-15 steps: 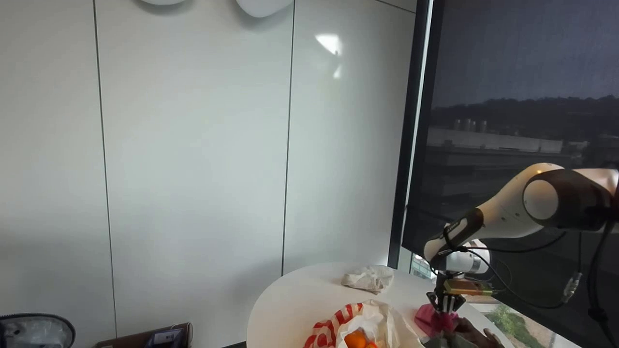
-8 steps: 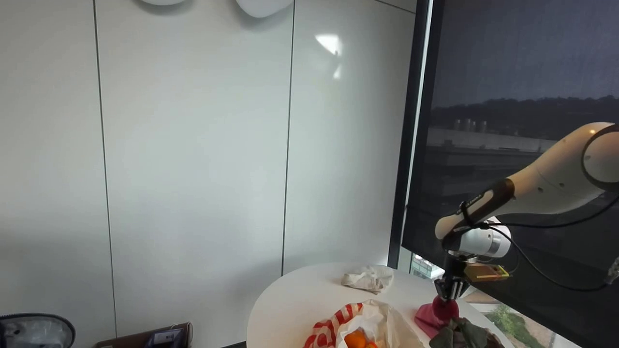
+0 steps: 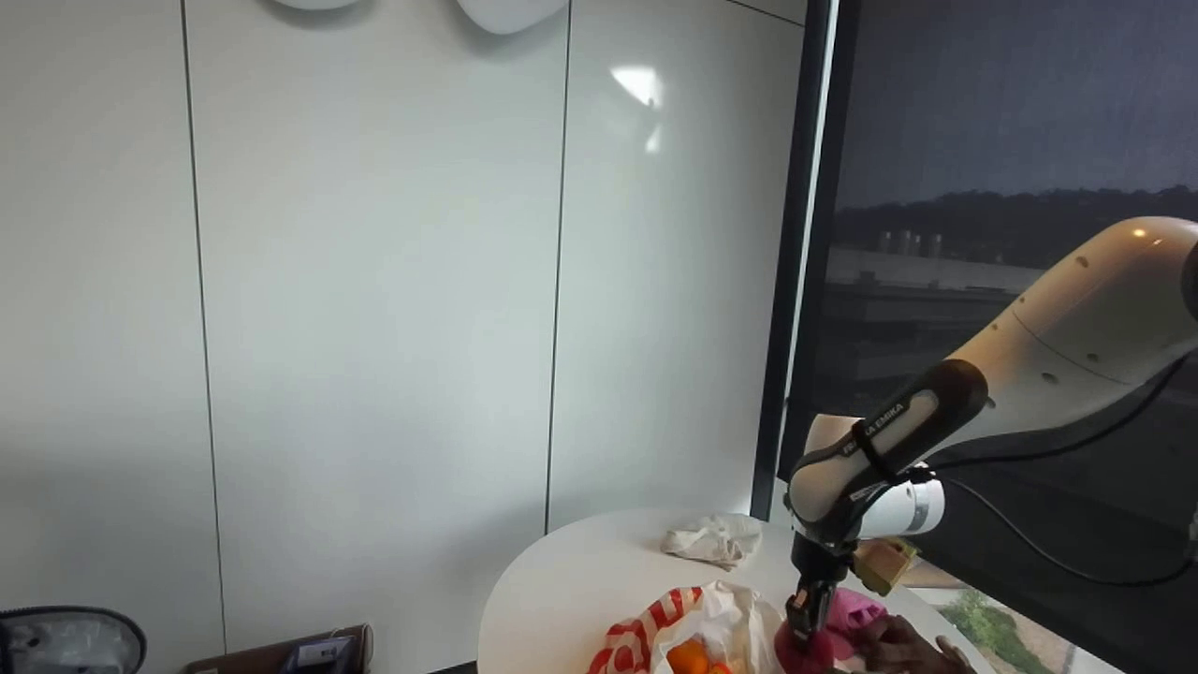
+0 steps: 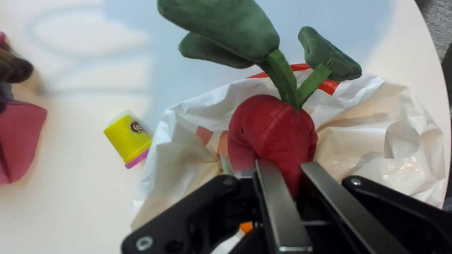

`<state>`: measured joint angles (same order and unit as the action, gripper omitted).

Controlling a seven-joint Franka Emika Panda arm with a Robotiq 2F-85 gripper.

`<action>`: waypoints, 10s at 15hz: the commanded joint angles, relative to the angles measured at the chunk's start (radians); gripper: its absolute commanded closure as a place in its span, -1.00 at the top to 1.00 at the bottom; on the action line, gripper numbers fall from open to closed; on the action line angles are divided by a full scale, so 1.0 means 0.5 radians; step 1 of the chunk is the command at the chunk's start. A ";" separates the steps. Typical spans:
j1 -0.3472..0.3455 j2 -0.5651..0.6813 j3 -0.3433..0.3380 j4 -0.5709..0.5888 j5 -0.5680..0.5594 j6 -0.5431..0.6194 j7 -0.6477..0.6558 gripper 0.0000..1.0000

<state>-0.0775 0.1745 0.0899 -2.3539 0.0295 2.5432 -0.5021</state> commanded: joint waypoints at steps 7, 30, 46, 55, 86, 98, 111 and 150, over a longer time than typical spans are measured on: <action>0.420 0.171 -0.044 0.060 -0.716 0.568 0.541 -0.80; 0.657 0.658 -0.253 0.291 -1.387 1.130 0.875 -0.15; 0.265 0.336 -0.324 0.112 -1.351 1.160 0.844 1.00; -0.051 0.468 -0.524 0.322 -0.978 1.135 1.068 1.00; -0.575 1.405 -0.483 1.343 0.055 0.131 1.038 -0.13; -0.534 0.722 -0.429 0.762 0.000 0.298 0.687 -0.79; 0.005 0.036 -0.022 -0.151 -0.205 0.374 0.308 -0.80; 0.465 0.980 -0.366 0.309 -1.548 1.448 0.995 -0.06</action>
<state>0.1957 0.6540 -0.1180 -2.2167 -0.7522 3.2493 -0.0019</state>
